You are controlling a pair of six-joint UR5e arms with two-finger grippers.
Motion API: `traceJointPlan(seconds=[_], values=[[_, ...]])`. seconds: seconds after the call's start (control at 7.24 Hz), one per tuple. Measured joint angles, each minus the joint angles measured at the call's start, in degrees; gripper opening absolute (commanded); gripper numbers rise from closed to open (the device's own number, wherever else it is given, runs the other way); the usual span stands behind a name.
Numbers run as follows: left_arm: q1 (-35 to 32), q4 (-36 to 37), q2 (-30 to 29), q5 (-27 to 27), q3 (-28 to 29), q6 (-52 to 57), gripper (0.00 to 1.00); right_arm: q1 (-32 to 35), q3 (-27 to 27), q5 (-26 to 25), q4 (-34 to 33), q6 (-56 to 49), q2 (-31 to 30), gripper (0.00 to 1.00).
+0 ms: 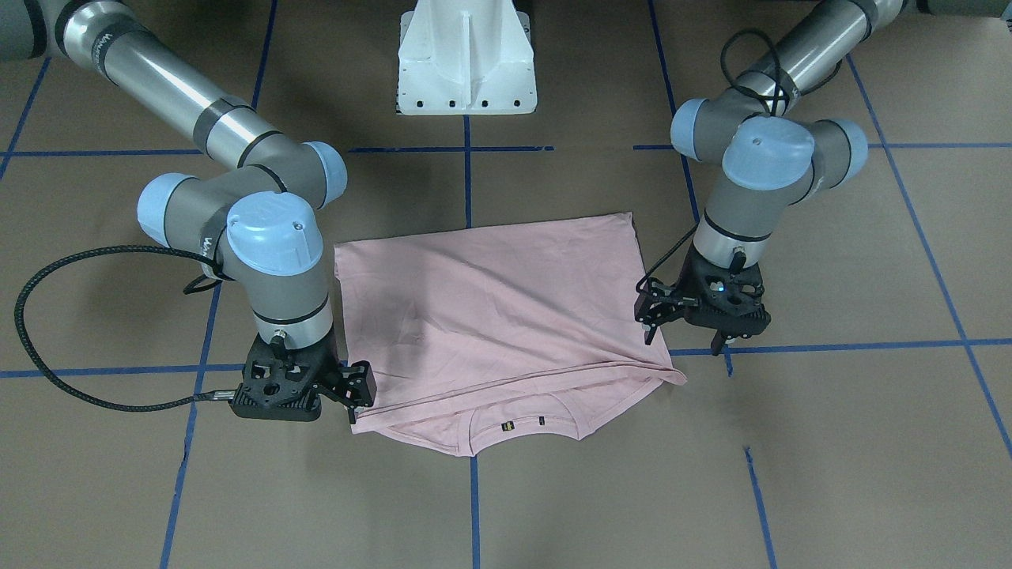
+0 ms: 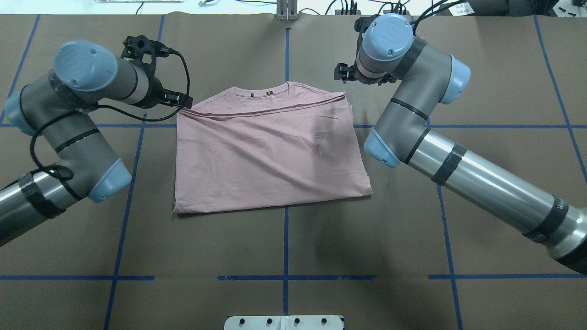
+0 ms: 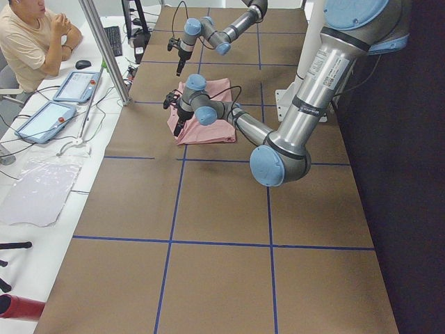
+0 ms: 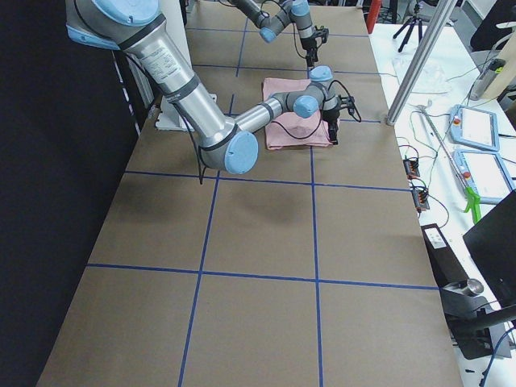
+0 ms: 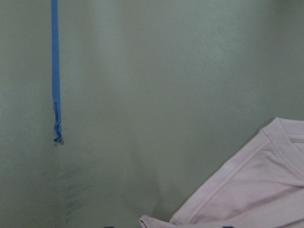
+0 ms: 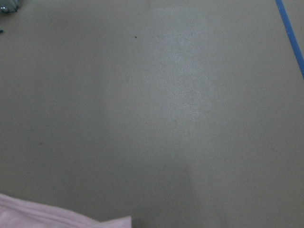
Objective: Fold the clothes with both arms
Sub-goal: 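Lower the left gripper to the folded shirt's side edge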
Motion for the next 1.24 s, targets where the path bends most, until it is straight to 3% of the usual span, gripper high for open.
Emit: traceJointPlan(seconds=[0.14,0.28,0.41,0.83,0.97,1.1,1.24], values=[[1.1,-0.1,3.6,-0.8,-4.8,-2.5,0.97,0.1,2.4,0.6,0.0,-0.5,-1.5,1.00],[3.7,-0.2,7.6,-0.7,-9.3,-7.2,0.81,0.2,3.8,0.8,0.0,-0.7,-2.4,1.00],[7.4,-0.3,11.1,0.8,-12.9,-12.9,0.73,0.2,4.4,0.8,0.0,-0.7,-2.7,1.00],[18.1,-0.7,14.3,7.6,-15.3,-26.2,0.64,0.2,4.6,0.8,0.0,-0.7,-3.0,1.00],[19.7,-0.7,14.3,8.5,-15.2,-27.6,0.56,0.2,4.6,0.8,0.0,-0.7,-3.0,1.00],[20.6,-0.7,14.4,8.9,-15.1,-28.2,0.26,0.2,4.6,0.8,0.0,-0.7,-3.0,1.00],[21.2,-0.7,14.5,9.0,-15.1,-28.4,0.04,0.2,4.6,0.8,0.0,-0.7,-3.0,1.00]])
